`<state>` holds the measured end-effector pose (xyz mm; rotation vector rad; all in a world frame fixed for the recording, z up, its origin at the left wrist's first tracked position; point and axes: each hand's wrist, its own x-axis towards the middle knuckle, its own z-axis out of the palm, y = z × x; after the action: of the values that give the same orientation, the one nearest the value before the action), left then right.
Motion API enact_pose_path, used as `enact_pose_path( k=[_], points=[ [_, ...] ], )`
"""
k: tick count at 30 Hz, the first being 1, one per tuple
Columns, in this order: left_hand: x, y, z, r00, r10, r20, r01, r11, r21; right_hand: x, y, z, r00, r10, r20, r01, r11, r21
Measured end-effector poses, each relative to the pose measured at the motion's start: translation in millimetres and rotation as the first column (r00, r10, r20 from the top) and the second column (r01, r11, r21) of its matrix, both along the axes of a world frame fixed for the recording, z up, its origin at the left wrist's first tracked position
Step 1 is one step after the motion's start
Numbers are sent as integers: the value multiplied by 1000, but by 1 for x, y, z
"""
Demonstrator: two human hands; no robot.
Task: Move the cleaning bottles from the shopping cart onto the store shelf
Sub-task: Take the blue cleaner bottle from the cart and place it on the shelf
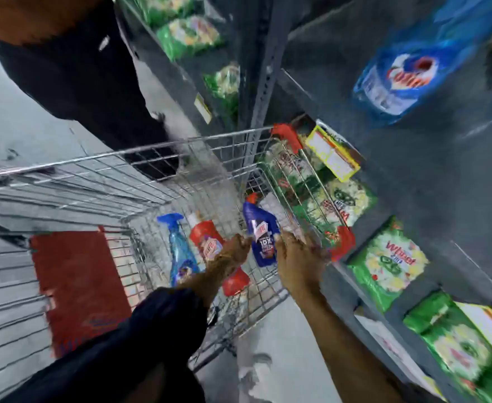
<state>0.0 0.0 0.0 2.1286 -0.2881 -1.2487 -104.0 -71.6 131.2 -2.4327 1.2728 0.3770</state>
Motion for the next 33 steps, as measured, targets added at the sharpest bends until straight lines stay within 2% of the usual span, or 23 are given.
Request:
enact_pose_path(
  k=[3,7,11,15,18,21,23,26,31,33],
  points=[
    [2,-34,-14,984,174,-50,-173,985,11,-1,-2,-9,999,44,-6,-44,996,-82],
    [-11,-49,-24,947,307,-91,-305,952,36,-2,-6,-8,1000,17,25,-15,997,-79],
    [-14,-50,-30,952,307,10,-307,949,69,-4,-3,-7,998,11,67,-3,993,-115],
    [-7,-46,-28,942,333,-38,-328,940,94,-4,-3,-6,992,-4,123,19,993,-120],
    [4,-26,-9,950,307,-62,-304,951,53,-6,-3,-1,971,-70,230,80,996,-33],
    [15,0,36,935,314,-163,-336,932,-135,-6,-6,8,923,-217,317,169,971,171],
    [18,18,80,937,286,-199,-334,899,-282,-11,-10,21,854,-378,358,218,884,414],
    [12,37,158,958,213,-193,-279,855,-437,-31,-9,54,701,-595,393,152,663,733],
    [-31,45,253,991,6,-133,-81,816,-572,-93,9,114,485,-769,416,-46,452,891],
    [-59,40,275,985,-74,-155,-36,791,-611,-128,12,135,406,-807,429,-48,450,892]
  ],
)
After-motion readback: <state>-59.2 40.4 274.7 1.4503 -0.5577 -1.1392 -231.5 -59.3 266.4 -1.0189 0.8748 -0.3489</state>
